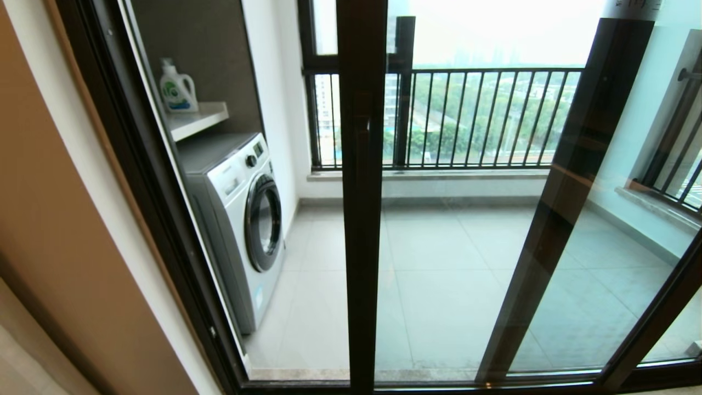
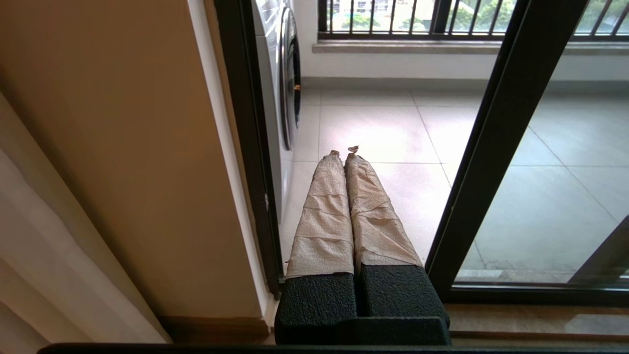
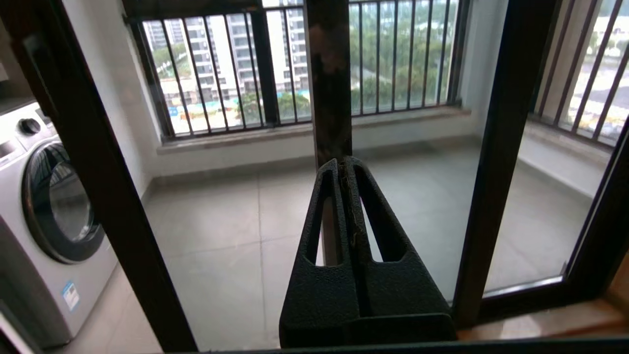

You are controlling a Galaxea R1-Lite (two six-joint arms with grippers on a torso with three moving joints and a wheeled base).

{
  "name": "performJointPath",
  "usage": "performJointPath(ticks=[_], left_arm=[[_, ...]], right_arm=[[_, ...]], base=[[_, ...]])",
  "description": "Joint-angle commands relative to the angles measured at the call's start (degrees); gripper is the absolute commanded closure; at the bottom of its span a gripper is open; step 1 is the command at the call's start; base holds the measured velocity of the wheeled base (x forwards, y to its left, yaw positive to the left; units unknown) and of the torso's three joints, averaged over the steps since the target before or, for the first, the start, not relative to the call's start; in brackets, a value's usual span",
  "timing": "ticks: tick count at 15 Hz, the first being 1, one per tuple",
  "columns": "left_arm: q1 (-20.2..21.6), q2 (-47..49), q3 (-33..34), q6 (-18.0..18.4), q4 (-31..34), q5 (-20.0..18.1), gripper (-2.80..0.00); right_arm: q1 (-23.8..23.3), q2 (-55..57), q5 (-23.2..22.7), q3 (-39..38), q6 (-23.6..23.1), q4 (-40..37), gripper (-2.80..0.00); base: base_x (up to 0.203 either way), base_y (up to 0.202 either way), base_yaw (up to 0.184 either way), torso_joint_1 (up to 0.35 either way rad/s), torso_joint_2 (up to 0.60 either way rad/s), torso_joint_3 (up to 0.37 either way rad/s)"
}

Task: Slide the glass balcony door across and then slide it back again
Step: Close the slid door

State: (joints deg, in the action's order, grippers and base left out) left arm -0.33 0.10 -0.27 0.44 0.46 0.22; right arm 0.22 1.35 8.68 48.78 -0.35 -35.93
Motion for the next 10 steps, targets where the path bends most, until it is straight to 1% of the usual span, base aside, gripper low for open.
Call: performJointPath(ticks=[1, 2, 4, 5, 7, 8, 9, 10], left_arm=[[0.07, 0.08, 0.00, 0.00, -0.02, -0.04, 0.00], [0.07, 0.08, 0.00, 0.00, -0.02, 0.04, 0.00], [-0.01, 0.08, 0.00, 0.00, -0.02, 0.04, 0.00], [-0.02, 0.07, 0.00, 0.00, -0.02, 0.04, 0.00], [-0.02, 0.05, 0.00, 0.00, -0.02, -0.04, 0.00], [-0.02, 0.08, 0.00, 0.00, -0.02, 0.04, 0.00], [-0.02, 0.08, 0.00, 0.00, -0.02, 0.04, 0.00], [0.05, 0.03, 0.00, 0.00, -0.02, 0.03, 0.00]], right_arm=[[-0.11, -1.38, 1.82, -8.67, 1.51, -0.12, 0.00], [-0.12, -1.37, 2.43, -12.50, 1.04, 1.22, 0.00], [-0.13, -1.36, 2.08, -20.38, -3.80, 8.04, 0.00], [-0.13, -1.36, 1.74, -25.84, -6.13, 13.04, 0.00], [-0.13, -1.35, 0.97, -39.00, -10.63, 26.18, 0.00], [-0.13, -1.35, 0.20, -44.70, -12.40, 35.91, 0.00], [-0.13, -1.35, -0.70, -48.28, -13.34, 43.66, 0.00], [-0.13, -1.35, -2.09, -49.42, -13.64, 46.50, 0.00]], base=[[0.000, 0.000, 0.000, 0.000, 0.00, 0.000], [0.000, 0.000, 0.000, 0.000, 0.00, 0.000], [0.000, 0.000, 0.000, 0.000, 0.00, 0.000], [0.000, 0.000, 0.000, 0.000, 0.00, 0.000], [0.000, 0.000, 0.000, 0.000, 0.00, 0.000], [0.000, 0.000, 0.000, 0.000, 0.00, 0.000], [0.000, 0.000, 0.000, 0.000, 0.00, 0.000], [0.000, 0.000, 0.000, 0.000, 0.00, 0.000]])
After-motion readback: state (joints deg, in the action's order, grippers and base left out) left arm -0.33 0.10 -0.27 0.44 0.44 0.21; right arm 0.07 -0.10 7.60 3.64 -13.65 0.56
